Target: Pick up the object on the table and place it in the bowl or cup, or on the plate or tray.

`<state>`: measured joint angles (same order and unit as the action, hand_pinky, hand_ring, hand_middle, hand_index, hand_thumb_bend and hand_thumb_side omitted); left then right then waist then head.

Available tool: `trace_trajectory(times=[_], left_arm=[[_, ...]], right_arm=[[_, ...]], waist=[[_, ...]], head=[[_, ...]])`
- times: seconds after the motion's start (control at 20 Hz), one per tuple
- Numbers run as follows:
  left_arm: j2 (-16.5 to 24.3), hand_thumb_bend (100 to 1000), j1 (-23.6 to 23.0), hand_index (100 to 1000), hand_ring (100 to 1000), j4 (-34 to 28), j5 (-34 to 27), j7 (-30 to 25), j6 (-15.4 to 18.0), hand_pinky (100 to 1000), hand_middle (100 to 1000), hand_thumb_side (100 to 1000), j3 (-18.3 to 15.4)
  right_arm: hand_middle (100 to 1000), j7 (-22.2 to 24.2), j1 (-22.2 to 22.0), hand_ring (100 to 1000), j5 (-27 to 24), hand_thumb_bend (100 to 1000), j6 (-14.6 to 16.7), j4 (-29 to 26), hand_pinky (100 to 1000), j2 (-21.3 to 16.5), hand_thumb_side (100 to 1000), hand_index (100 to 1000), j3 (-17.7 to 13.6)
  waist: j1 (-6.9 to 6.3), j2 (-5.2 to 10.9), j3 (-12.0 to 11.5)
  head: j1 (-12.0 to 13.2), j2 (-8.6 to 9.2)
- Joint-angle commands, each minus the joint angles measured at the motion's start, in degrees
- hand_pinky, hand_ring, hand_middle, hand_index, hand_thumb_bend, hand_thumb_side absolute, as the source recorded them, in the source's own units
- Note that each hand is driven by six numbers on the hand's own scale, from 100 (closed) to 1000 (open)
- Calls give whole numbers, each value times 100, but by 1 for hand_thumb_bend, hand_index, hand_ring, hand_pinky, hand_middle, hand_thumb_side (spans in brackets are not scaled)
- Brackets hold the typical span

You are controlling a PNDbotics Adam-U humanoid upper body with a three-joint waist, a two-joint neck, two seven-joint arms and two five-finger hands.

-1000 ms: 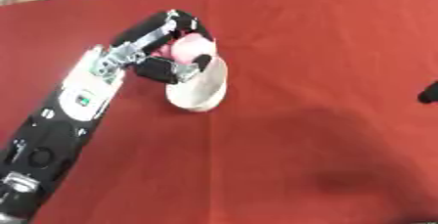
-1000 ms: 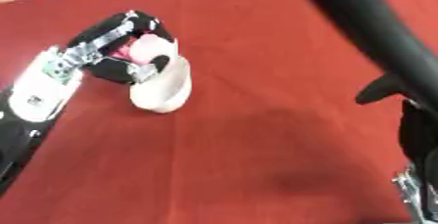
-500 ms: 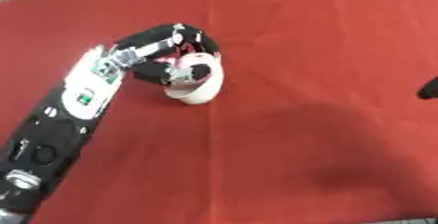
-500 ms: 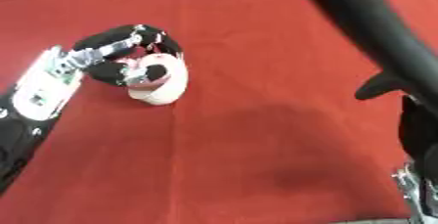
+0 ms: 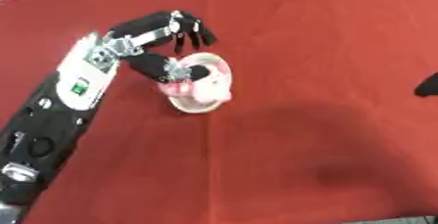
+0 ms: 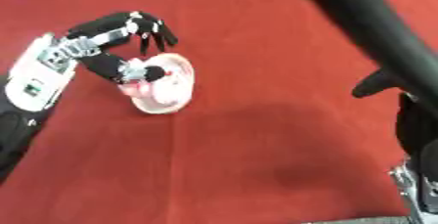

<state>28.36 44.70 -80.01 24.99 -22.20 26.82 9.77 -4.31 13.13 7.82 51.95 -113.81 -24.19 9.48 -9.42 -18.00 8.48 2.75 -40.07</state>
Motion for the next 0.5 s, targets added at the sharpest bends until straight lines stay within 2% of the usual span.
trace_trajectory(times=[0.05, 0.1, 0.15, 0.4, 0.5], left_arm=[[249, 384, 123, 763, 592, -465, 364, 498, -73, 357, 621, 575, -256], [271, 380, 122, 764, 593, -618, 462, 661, -119, 358, 622, 582, -314], [292, 417, 128, 757, 584, -764, 532, 805, -162, 352, 616, 528, -364], [362, 451, 136, 754, 581, -1283, 621, 1179, -340, 351, 616, 492, -526], [325, 448, 80, 747, 561, -1406, 527, 1296, -386, 314, 603, 474, -572]], right_arm=[[757, -19, 22, 574, -15, 100, 1, -78, 454, -131, 803, 894, -42], [757, -17, 17, 574, -18, 100, 1, -78, 454, -135, 803, 894, -44], [757, -15, 10, 574, -22, 100, 1, -78, 454, -140, 803, 894, -46], [757, 2, -20, 574, -37, 100, 1, -78, 454, -164, 804, 894, -51], [756, 12, -22, 574, -44, 100, 1, -78, 454, -160, 794, 894, -51]], waist=[[24, 156, -18], [21, 164, -22], [18, 173, -28], [3, 215, -49], [10, 215, -59]], head=[[-100, 30], [-116, 34], [-135, 40], [-173, 69], [-167, 87]])
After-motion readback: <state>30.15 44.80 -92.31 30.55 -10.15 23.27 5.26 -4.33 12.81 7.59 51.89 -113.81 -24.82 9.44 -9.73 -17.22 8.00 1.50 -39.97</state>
